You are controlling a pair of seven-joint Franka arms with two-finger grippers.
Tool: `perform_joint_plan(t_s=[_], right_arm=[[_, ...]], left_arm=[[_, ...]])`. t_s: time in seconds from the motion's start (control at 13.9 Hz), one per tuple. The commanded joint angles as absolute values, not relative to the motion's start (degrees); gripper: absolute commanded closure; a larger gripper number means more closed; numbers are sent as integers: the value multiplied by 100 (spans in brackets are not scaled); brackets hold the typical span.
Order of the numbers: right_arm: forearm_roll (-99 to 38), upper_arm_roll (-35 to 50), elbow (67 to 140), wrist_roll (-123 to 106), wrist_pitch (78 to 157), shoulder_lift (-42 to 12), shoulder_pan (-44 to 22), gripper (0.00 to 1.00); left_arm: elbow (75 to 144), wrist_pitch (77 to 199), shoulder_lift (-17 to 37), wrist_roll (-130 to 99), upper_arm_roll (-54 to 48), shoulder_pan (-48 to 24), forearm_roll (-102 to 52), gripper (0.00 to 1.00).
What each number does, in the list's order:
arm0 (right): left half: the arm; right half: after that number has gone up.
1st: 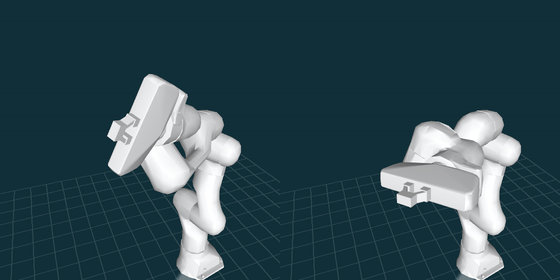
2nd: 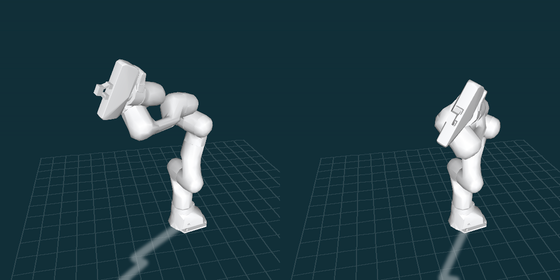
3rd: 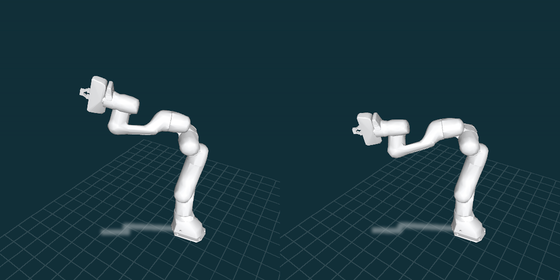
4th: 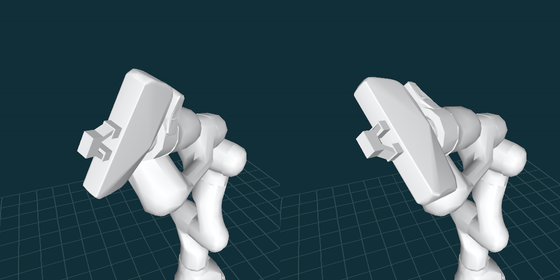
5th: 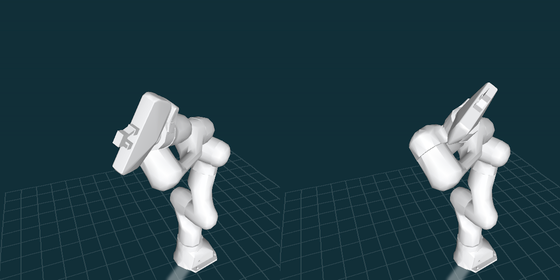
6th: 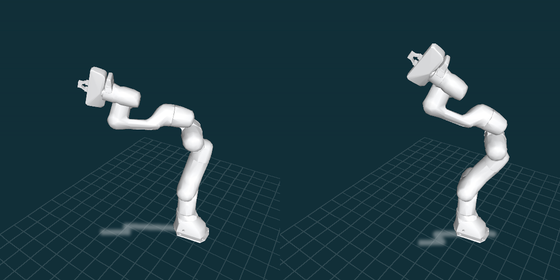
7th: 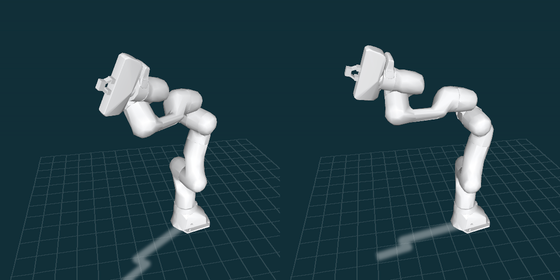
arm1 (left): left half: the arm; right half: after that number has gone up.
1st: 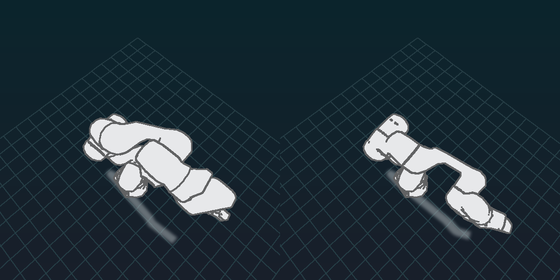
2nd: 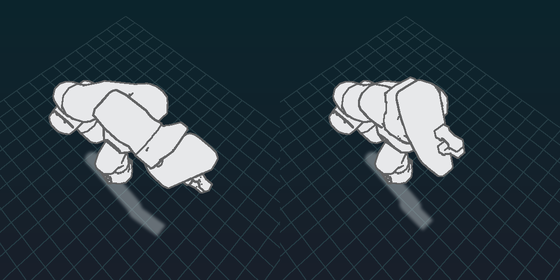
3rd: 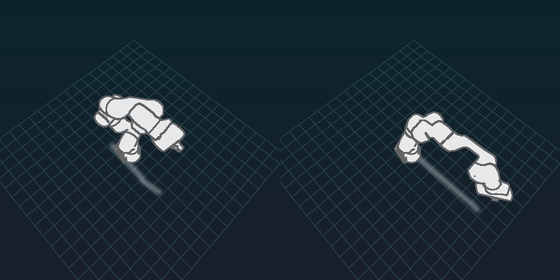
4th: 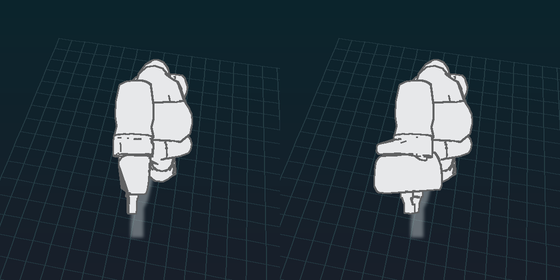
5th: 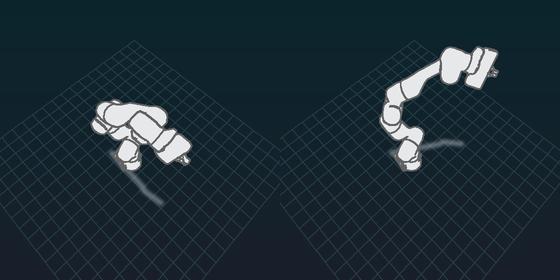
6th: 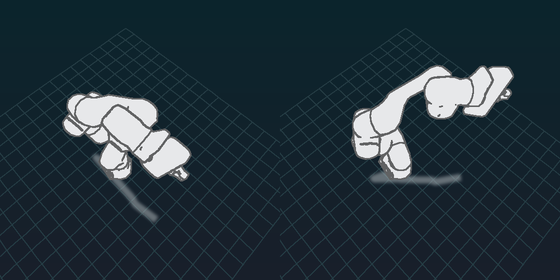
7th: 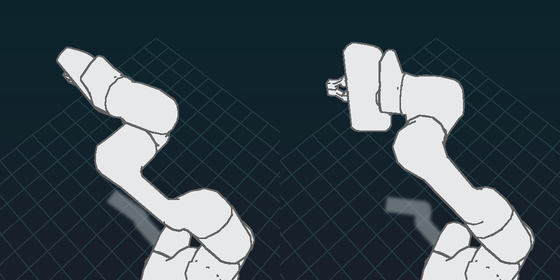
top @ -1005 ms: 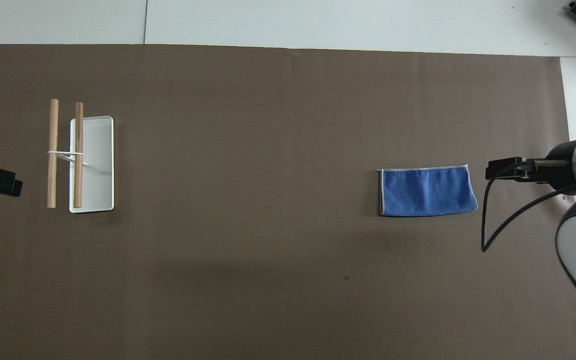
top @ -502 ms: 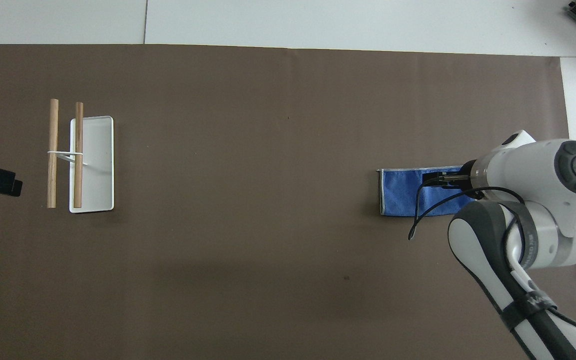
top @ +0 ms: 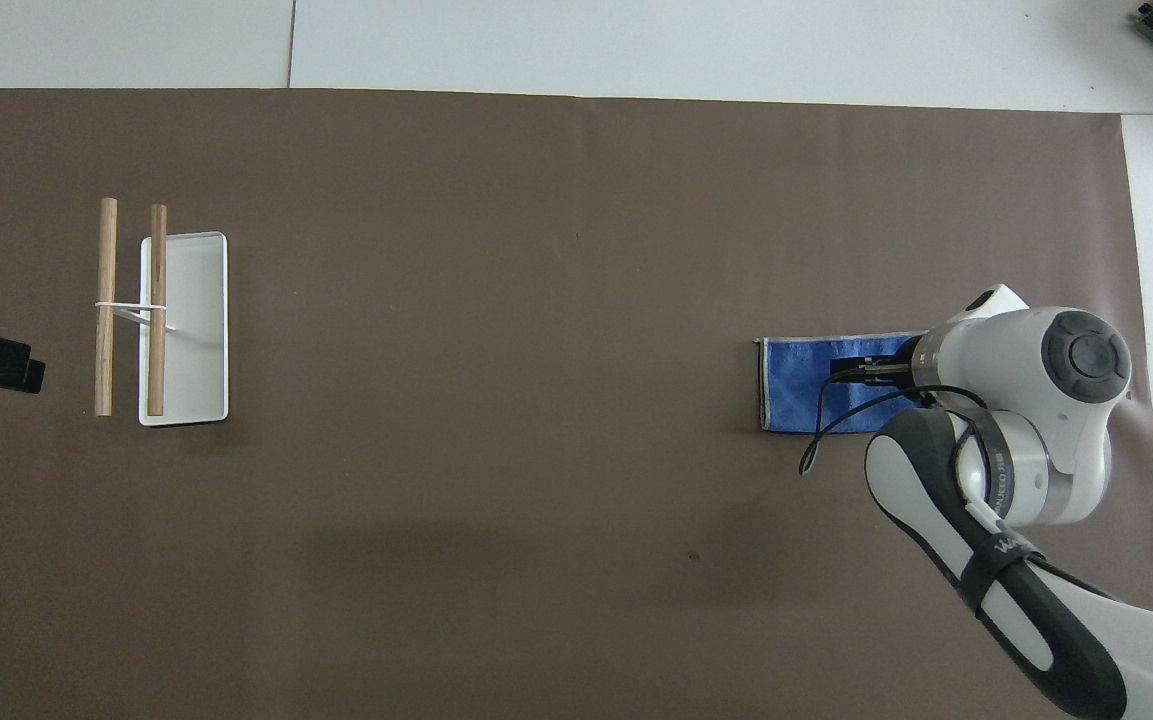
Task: Right arm passes towel to left arm to hang
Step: 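Reach the right gripper down onto the blue towel's edge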
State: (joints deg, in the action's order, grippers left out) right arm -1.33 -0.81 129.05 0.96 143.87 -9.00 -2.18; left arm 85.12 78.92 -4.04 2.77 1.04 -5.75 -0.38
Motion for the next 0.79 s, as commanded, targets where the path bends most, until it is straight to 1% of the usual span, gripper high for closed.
perform_joint_plan(t_s=[0.0,0.29,0.65,0.72], right_arm=[[-246,-53,13148,-237,14730,-905,-88,0],[-614,-44,13148,-281,14739,-949,-158,0],[-624,-44,13218,-325,14748,-976,-176,0],[-624,-44,13245,-377,14792,-976,-176,1]], left_arm=[[8692,7866,-571,299,132,-615,79,0],[8684,7866,-571,299,132,-615,79,0],[8684,7866,-571,299,132,-615,79,0],[8684,7866,-571,299,132,-615,79,0]])
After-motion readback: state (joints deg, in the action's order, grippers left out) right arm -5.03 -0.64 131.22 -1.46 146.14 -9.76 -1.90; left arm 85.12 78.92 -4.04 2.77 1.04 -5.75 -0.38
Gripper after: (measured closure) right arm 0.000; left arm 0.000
